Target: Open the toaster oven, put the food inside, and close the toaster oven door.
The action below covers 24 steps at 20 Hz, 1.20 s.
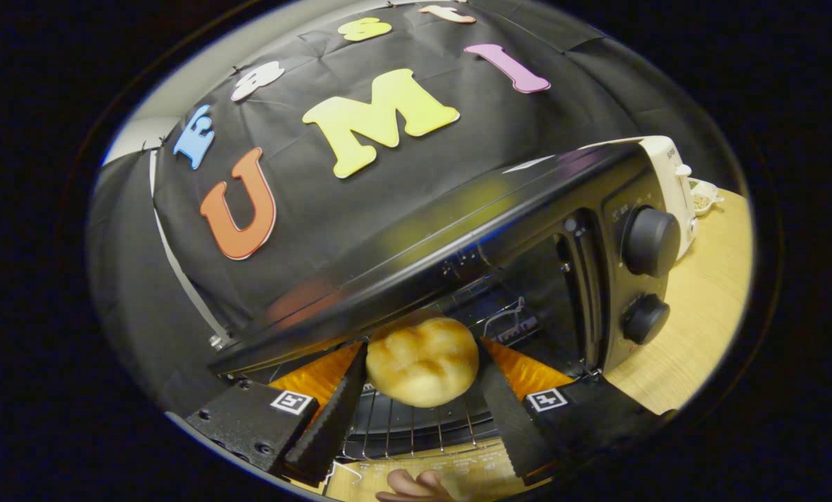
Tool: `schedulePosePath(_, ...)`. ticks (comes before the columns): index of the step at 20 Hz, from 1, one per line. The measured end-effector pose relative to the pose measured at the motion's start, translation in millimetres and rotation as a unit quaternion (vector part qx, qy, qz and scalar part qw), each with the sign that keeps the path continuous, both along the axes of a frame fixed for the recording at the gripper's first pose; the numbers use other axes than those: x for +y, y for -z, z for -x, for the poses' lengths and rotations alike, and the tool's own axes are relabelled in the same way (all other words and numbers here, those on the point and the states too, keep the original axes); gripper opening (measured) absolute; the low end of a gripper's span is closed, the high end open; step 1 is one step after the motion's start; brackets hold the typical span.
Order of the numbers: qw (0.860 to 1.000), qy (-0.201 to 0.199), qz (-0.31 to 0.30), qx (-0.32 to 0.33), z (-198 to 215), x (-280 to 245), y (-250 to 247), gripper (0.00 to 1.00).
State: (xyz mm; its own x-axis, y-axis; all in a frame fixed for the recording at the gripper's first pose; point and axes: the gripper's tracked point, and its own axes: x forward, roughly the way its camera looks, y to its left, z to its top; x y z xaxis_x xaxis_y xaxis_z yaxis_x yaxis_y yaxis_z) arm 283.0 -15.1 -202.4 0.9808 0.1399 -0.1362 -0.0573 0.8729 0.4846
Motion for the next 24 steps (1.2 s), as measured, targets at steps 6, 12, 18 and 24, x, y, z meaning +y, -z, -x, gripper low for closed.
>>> schedulePosePath(6,0.999,-0.001,0.040,-0.016,-1,10,-6,1.00)
schedulePosePath(12,1.000,0.004,0.011,0.002,22,-4,-9,1.00)
schedulePosePath(18,0.999,0.001,0.034,0.008,67,-13,-20,1.00)
schedulePosePath(24,0.998,-0.017,0.061,0.025,124,-13,-30,1.00)
